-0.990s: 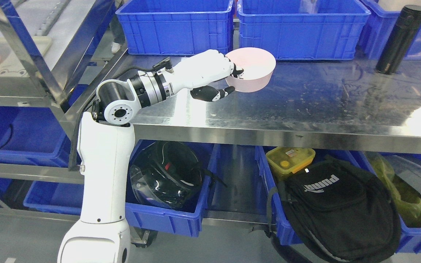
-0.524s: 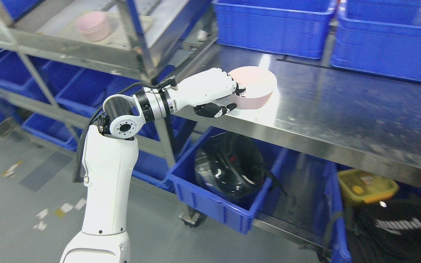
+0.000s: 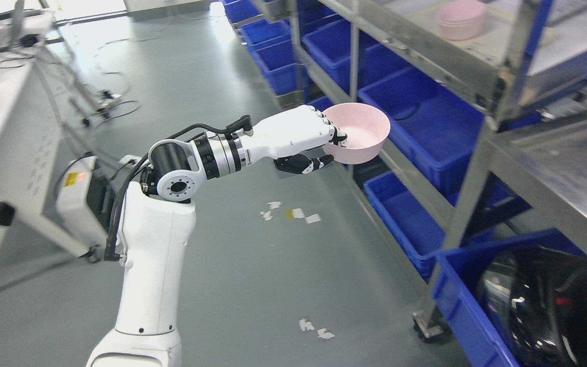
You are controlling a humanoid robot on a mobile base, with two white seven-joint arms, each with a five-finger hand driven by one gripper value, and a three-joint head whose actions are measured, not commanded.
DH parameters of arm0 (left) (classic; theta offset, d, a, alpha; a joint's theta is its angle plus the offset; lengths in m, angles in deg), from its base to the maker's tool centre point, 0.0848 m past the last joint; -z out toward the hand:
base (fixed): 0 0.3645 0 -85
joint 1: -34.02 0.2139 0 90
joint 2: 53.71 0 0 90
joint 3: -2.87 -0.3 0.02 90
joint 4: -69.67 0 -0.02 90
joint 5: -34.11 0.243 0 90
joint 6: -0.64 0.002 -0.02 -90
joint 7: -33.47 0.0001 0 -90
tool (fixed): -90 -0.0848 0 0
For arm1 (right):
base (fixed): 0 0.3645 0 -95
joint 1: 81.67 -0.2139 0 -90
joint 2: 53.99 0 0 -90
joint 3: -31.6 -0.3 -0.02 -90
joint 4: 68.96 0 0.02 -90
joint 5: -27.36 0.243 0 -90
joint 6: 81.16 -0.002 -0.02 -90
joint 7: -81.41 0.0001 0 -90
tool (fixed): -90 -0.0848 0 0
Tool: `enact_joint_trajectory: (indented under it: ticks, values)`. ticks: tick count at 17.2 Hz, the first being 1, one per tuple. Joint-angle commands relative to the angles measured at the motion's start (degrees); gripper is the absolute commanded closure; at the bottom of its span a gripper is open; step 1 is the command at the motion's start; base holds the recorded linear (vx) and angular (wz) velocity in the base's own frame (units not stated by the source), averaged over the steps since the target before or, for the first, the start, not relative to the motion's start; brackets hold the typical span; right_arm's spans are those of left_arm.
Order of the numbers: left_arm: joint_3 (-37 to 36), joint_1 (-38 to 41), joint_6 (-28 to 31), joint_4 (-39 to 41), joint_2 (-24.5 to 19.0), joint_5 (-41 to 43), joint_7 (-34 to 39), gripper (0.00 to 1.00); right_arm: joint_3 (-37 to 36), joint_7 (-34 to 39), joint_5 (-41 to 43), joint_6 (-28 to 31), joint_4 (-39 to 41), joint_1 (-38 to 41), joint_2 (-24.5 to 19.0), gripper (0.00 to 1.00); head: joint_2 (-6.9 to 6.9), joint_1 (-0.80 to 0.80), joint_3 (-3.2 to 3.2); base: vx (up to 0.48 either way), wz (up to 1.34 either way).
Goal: Stack pink IKEA bowl on shelf middle layer
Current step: 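Hold the pink bowl raised in the left hand while driving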
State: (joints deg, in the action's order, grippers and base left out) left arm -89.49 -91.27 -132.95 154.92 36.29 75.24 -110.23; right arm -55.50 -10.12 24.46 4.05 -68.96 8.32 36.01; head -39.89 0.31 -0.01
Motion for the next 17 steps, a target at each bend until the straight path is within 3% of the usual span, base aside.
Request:
enact_joint_trajectory:
  ticks: [1, 7, 17]
  values:
    - [-0.5, 0.7, -0.1, 0.6, -1.0, 0.0, 0.0, 0.98, 0.0, 0.0, 0.0, 0.0, 1.0, 1.2, 1.0, 0.0, 0.0, 0.0, 0.0, -0.01, 1.2]
    - [-0.5, 0.7, 0.0, 0.5, -1.0, 0.0, 0.0, 0.98, 0.0, 0.0, 0.0, 0.0, 1.0, 1.2, 1.0, 0.0, -0.01, 0.0, 0.0, 0.048, 0.82]
    - [0.8, 1.6, 0.0, 1.1, -1.0, 0.0, 0.0, 0.98, 0.0, 0.0, 0.0, 0.0, 1.0, 1.2, 1.0, 0.0, -0.01, 0.0, 0.0, 0.228, 0.14]
